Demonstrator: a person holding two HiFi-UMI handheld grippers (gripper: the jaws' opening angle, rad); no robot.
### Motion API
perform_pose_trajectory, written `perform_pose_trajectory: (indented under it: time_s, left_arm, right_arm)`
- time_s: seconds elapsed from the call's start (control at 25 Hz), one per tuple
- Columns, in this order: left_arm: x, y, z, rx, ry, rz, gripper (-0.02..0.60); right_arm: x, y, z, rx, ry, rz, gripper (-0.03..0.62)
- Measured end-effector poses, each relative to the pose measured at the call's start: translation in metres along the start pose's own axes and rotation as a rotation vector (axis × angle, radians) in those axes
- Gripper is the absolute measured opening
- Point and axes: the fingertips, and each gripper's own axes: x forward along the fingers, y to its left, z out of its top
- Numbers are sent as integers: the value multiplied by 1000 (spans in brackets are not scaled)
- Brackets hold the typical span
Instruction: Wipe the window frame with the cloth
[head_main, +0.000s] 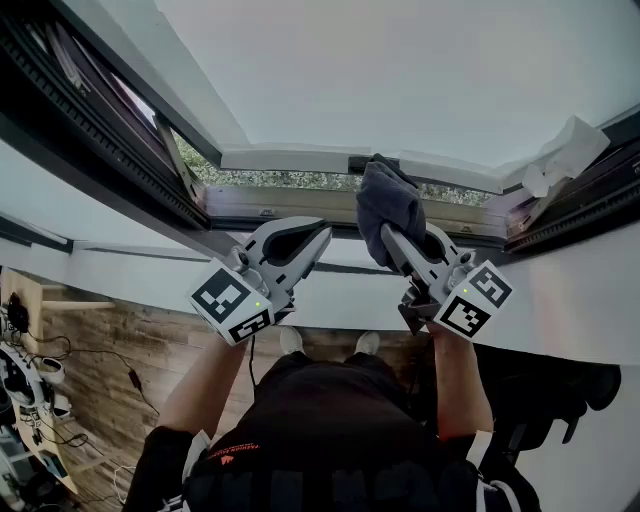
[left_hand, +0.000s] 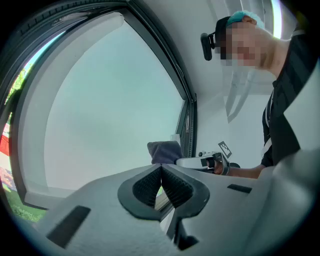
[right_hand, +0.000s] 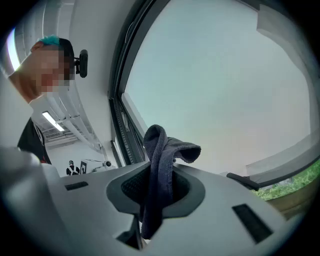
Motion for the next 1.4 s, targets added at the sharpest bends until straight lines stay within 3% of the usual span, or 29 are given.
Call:
perform_pose_trajectory:
  time_s: [0.52, 0.8, 1.4]
  left_arm:
    - [-19, 3, 17, 17, -21, 23, 21]
    - [-46, 32, 21, 69, -36, 90, 21]
    - [-127, 83, 81, 167, -128, 229, 21]
  right_arm:
    - [13, 20, 16, -46, -15, 11, 51]
    - [54, 32, 11, -116, -2, 60, 51]
    - [154, 87, 37, -294, -15, 144, 51]
